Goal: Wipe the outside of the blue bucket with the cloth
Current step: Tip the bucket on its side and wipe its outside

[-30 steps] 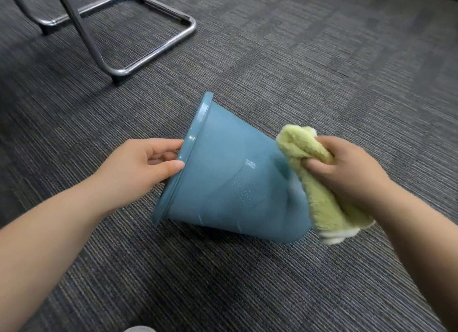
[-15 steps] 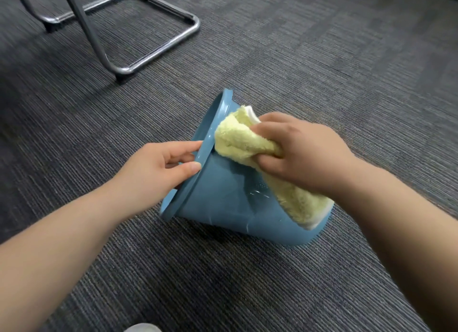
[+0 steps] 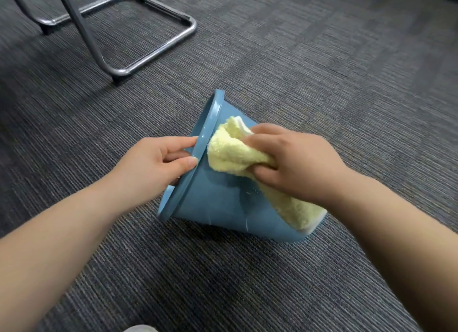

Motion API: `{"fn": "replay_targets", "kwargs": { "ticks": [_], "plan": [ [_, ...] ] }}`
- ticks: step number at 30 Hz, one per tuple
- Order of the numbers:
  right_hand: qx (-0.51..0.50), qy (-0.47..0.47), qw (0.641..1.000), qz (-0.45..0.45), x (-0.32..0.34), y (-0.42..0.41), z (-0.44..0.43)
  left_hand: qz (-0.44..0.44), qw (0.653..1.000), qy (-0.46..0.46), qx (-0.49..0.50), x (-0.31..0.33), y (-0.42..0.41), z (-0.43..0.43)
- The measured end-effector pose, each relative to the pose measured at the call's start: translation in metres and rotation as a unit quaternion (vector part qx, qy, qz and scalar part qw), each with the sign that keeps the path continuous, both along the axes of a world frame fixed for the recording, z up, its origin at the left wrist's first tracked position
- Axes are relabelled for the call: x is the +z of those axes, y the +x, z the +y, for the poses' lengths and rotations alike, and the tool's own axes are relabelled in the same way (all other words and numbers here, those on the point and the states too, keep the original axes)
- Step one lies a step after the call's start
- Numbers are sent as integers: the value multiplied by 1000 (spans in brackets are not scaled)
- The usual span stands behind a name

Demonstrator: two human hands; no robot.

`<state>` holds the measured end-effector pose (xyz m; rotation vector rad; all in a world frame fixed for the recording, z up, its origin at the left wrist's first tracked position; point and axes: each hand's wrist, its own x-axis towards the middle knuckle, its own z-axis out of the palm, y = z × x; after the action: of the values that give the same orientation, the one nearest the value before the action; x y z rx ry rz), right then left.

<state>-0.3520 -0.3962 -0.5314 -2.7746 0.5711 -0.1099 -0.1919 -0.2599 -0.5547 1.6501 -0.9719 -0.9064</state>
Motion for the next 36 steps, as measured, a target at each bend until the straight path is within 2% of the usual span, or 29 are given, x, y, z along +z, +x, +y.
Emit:
{"fn": "replay_targets", "kwargs": {
  "ticks": [5,11,17,24,30,36],
  "plan": [
    [-104,-2,994,34,-9,-8,-26,1,1000,-3,8,-2,-1,2],
    [-44,15,999,13,-12,-11,-18,-6,1000,-4,23,-2,1,1],
    [-149,21,987,51,-23,-21,-38,-11,1000,0,18,-3,2,2],
    [-50,42,998,22,-24,-19,-18,-14,999,6,30,-3,7,2],
    [-148,25,986,78,-30,-32,-44,-9,999,8,33,-4,7,3],
    [-48,22,998,37,-27,-25,-22,-9,999,9,47,-6,10,0]
  ]
}}
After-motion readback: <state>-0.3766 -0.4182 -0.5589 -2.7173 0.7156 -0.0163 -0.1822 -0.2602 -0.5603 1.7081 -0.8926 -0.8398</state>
